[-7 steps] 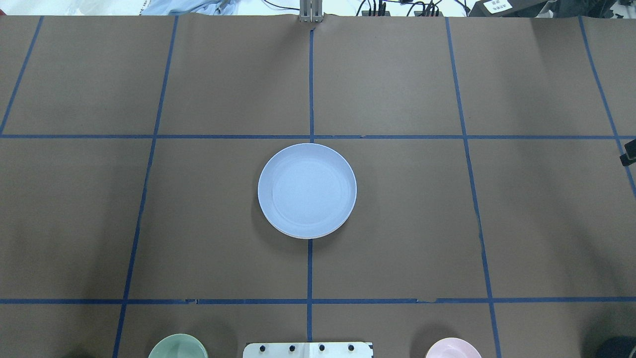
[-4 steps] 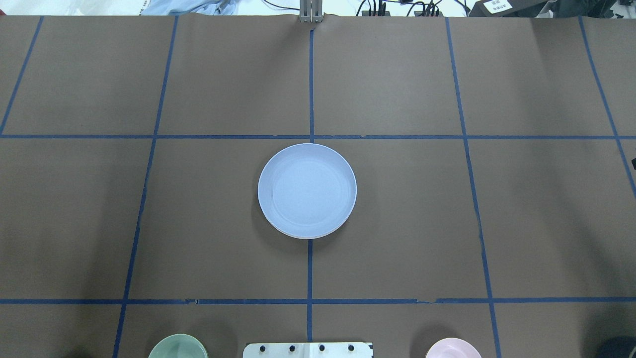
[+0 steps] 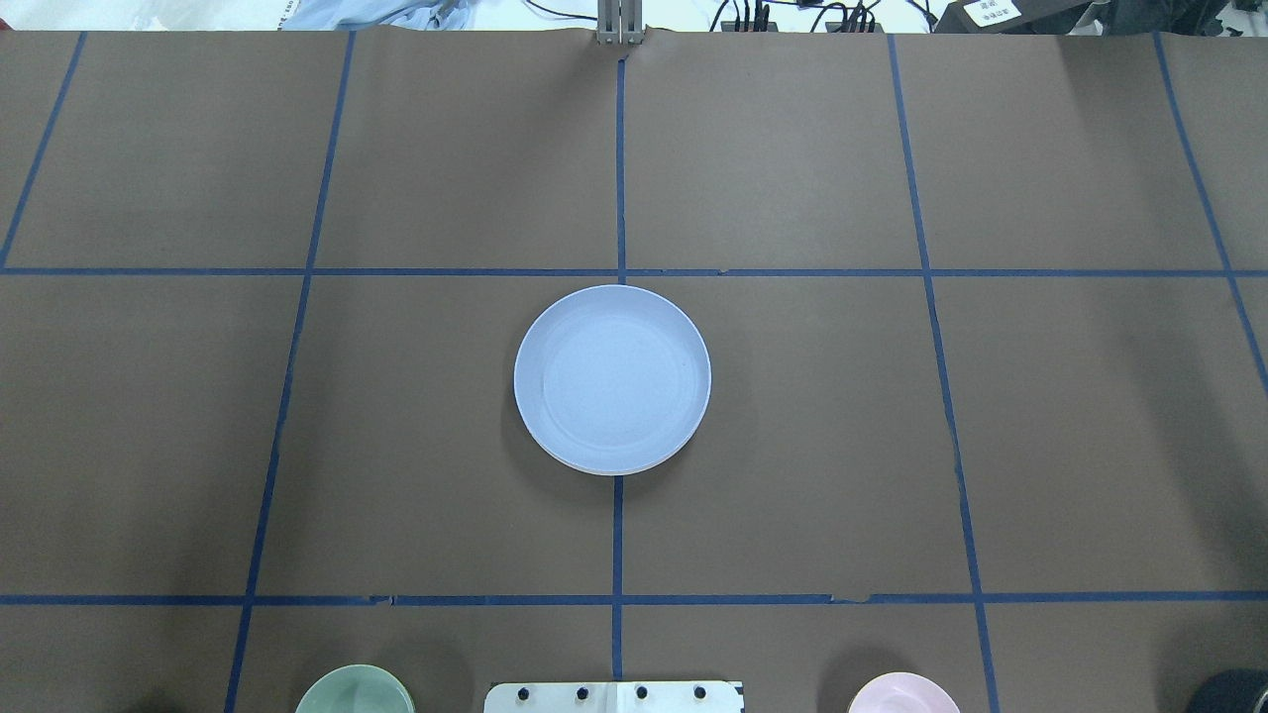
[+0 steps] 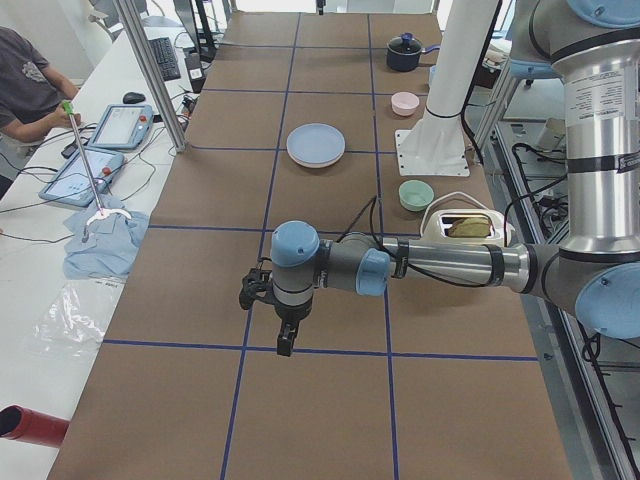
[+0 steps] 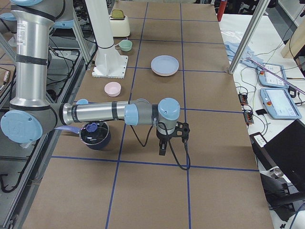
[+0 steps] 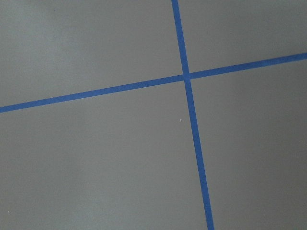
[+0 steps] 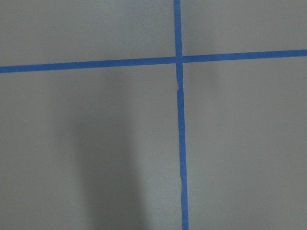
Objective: Stack three plates with pink and blue
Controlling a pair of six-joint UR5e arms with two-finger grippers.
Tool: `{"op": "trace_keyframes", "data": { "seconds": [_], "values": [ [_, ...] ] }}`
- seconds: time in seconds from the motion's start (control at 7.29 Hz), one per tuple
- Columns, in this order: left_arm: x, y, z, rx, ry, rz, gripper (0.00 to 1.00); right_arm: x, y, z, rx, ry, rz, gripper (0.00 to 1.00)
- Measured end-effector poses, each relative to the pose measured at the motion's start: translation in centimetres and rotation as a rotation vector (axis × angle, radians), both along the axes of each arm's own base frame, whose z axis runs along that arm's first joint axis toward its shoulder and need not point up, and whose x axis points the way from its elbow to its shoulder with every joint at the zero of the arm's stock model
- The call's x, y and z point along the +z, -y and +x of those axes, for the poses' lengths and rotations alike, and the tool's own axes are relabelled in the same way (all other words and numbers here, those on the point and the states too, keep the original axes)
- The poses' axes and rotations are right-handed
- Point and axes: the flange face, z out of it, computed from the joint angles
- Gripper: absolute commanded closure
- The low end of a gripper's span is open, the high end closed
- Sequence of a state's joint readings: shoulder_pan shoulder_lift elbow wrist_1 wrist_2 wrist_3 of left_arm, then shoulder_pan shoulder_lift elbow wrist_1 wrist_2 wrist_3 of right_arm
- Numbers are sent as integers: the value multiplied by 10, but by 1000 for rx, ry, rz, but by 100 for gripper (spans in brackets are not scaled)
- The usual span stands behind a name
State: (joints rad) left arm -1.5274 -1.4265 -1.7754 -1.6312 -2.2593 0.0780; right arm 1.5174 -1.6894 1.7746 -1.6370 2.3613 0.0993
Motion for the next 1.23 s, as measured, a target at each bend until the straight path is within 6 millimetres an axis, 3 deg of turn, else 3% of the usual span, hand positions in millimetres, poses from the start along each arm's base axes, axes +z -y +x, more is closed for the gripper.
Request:
{"op": "trace_keyframes", "data": {
  "seconds": [0.27, 0.55, 1.23],
  "values": [
    [-1, -1, -2, 10, -11, 2, 0, 23, -4, 15, -4, 10, -8, 0],
    [-1, -2, -2, 11, -12, 1, 0, 25, -5, 29, 23, 15, -7, 0],
    [-2, -1, -2, 12, -12, 2, 0, 25, -5, 33, 37, 12, -9, 0]
  ]
}}
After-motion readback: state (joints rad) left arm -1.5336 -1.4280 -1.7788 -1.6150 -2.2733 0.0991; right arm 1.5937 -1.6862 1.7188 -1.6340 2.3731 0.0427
